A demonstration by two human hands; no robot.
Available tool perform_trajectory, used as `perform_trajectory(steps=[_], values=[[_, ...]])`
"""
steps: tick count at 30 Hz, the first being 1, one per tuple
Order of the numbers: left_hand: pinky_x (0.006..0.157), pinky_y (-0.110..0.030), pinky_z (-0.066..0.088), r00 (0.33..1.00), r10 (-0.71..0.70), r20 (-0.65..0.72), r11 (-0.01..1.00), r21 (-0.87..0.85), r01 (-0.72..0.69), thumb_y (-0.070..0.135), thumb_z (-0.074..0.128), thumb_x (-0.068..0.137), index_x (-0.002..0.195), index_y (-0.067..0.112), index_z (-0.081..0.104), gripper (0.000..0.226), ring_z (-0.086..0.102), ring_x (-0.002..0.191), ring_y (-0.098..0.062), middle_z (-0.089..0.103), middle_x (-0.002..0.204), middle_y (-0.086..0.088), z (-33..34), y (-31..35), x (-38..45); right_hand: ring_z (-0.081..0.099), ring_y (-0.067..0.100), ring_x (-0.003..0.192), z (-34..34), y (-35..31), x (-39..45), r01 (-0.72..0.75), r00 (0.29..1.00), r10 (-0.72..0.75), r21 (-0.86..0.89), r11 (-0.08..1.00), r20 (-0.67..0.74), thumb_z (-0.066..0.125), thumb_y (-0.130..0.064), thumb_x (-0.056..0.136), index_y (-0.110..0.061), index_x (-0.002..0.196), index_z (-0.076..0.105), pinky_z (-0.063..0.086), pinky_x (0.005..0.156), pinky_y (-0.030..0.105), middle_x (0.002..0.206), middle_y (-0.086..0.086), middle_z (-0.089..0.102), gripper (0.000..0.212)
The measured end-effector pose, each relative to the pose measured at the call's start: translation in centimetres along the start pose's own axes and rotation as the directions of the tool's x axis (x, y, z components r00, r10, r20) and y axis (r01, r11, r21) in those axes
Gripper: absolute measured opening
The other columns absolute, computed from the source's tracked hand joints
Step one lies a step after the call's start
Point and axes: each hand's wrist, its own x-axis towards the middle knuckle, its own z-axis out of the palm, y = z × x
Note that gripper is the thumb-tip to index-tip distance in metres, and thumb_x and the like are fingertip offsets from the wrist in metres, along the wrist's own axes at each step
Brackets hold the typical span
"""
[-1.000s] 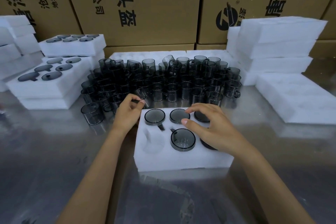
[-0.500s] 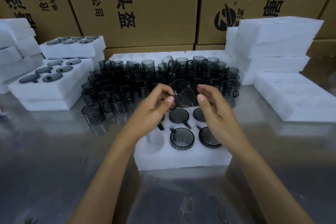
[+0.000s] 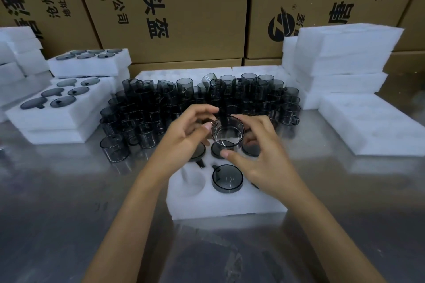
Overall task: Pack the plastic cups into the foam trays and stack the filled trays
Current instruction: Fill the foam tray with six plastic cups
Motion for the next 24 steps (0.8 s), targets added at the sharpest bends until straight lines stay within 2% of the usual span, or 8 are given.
perform_trajectory(steps=[2,6,10,13,16,19,21,24], values=[[0.081,-0.013,0.050,1.000,-0.008,-0.001,0.999,-0.051,0.008,0.011,0.054,0.098,0.120,0.028,0.065,0.029,0.066,0.102,-0.009,0.068,0.116,0.008,-0.1,-0.1,-0.1,0.055,0.003,0.102,0.3,-0.2,-0.1,0.063,0.997,-0.066,-0.057,0.996,-0.039,0.084,-0.023,0.077,-0.031,0.131,0.053,0.045,0.088,0.016,0.117,-0.013,0.044,0.063],[0.087,-0.026,0.053,1.000,-0.014,0.002,0.986,-0.165,0.015,0.020,0.059,0.093,0.120,0.030,0.066,0.030,0.066,0.112,-0.018,0.067,0.123,0.002,-0.3,-0.3,0.3,0.055,0.002,0.106,0.5,-0.4,-0.2,0.110,0.988,-0.118,-0.080,0.991,-0.098,0.083,-0.022,0.076,-0.027,0.130,0.053,0.044,0.089,0.012,0.121,-0.010,0.044,0.062],[0.087,-0.028,0.054,0.999,-0.047,-0.010,0.980,-0.193,0.044,0.029,0.066,0.088,0.115,0.028,0.070,0.027,0.066,0.112,-0.021,0.070,0.119,0.000,-0.4,-0.4,0.2,0.055,-0.001,0.107,0.6,-0.6,-0.4,0.116,0.988,-0.124,-0.088,0.989,-0.096,0.084,-0.024,0.075,-0.027,0.127,0.052,0.044,0.086,0.010,0.120,-0.011,0.047,0.060],[0.073,-0.021,0.053,0.997,-0.076,-0.029,0.989,-0.131,0.072,0.027,0.070,0.091,0.103,0.020,0.073,0.014,0.067,0.089,-0.014,0.072,0.101,0.002,-1.3,0.0,-0.1,0.059,0.000,0.103,0.9,-1.2,-0.7,0.064,0.998,-0.065,-0.075,0.995,-0.012,0.084,-0.047,0.072,-0.039,0.119,0.049,0.050,0.077,0.014,0.112,-0.022,0.055,0.059],[0.055,-0.011,0.047,0.982,-0.164,0.091,0.986,0.004,0.165,0.030,0.071,0.085,0.093,0.015,0.072,0.017,0.064,0.065,-0.005,0.070,0.080,0.002,-3.8,0.7,-0.6,0.060,-0.007,0.100,1.6,-1.9,-1.3,0.025,0.995,-0.011,-0.135,0.991,0.099,0.073,-0.075,0.063,-0.046,0.111,0.046,0.049,0.079,0.013,0.102,-0.027,0.063,0.062],[0.060,-0.017,0.052,0.932,-0.288,0.220,0.958,0.059,0.282,0.025,0.071,0.080,0.096,0.007,0.071,0.024,0.066,0.066,-0.009,0.072,0.082,-0.005,-6.0,0.8,-1.2,0.055,-0.002,0.100,2.7,-2.4,-1.9,0.079,0.986,-0.038,-0.256,0.963,0.161,0.064,-0.083,0.062,-0.046,0.113,0.043,0.047,0.083,0.019,0.102,-0.024,0.061,0.066],[0.063,-0.022,0.055,0.904,-0.362,0.226,0.932,0.097,0.349,0.023,0.072,0.077,0.101,0.004,0.069,0.030,0.067,0.070,-0.016,0.073,0.084,-0.011,-6.8,0.5,-1.4,0.052,0.001,0.101,3.2,-2.6,-2.2,0.105,0.978,-0.048,-0.278,0.955,0.205,0.061,-0.083,0.065,-0.047,0.120,0.042,0.047,0.085,0.024,0.104,-0.021,0.060,0.068],[0.075,-0.028,0.057,0.885,-0.423,0.196,0.906,0.131,0.403,0.025,0.075,0.071,0.104,0.005,0.069,0.039,0.068,0.087,-0.034,0.075,0.095,-0.017,-7.4,0.0,-1.6,0.052,0.001,0.100,3.5,-2.7,-2.4,0.139,0.973,-0.078,-0.281,0.950,0.217,0.061,-0.079,0.070,-0.046,0.126,0.047,0.048,0.086,0.026,0.101,-0.021,0.059,0.067]])
